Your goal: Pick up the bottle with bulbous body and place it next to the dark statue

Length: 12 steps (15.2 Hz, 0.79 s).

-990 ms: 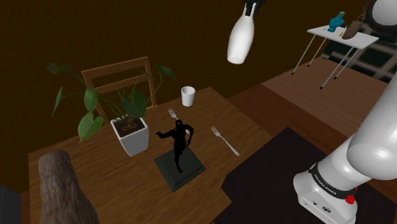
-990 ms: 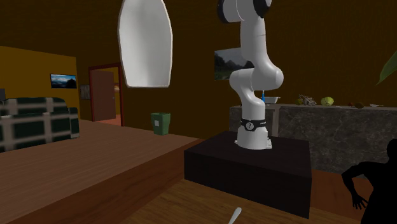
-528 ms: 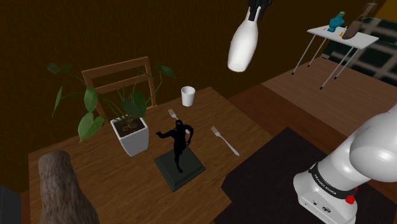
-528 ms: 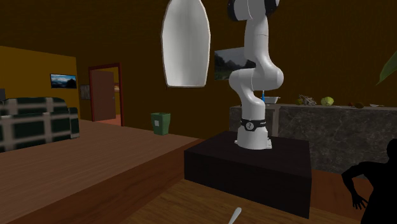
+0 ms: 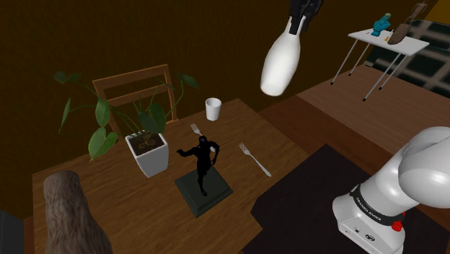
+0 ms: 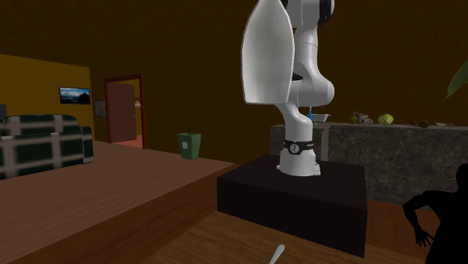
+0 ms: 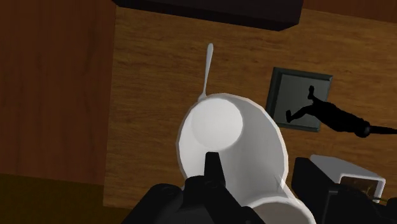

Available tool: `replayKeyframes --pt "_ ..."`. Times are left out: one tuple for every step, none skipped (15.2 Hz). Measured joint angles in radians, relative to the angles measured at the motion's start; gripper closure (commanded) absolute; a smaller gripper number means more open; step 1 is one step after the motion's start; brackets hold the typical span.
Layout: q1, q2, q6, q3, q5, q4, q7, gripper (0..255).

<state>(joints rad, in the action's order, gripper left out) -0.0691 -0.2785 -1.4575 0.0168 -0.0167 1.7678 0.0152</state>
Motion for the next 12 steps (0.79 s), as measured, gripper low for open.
replayKeyframes --pt "-0.006 -0.027 0.0 0.01 -0.004 0.027 0.016 255" --pt "-0.012 -0.054 0.003 0.02 -0.009 0.051 0.031 255" --pt "-0.019 -0.085 0.005 0.034 -0.015 0.079 0.052 255" --pt "-0.026 -0.103 0.013 0.046 -0.022 0.089 0.071 255" --pt "-0.033 -0.13 0.016 0.06 -0.029 0.112 0.09 255" --pt "-0.039 -0.153 0.021 0.071 -0.036 0.13 0.106 255" --pt "-0.045 -0.175 0.02 0.082 -0.043 0.152 0.122 255" --pt "-0.052 -0.199 0.023 0.097 -0.052 0.171 0.143 255" --pt "-0.06 -0.232 0.026 0.11 -0.063 0.201 0.162 255" --pt "-0.066 -0.242 0.036 0.123 -0.071 0.199 0.18 255" --pt "-0.074 -0.265 0.041 0.138 -0.082 0.216 0.201 255" --pt "-0.082 -0.287 0.043 0.155 -0.094 0.234 0.223 255"
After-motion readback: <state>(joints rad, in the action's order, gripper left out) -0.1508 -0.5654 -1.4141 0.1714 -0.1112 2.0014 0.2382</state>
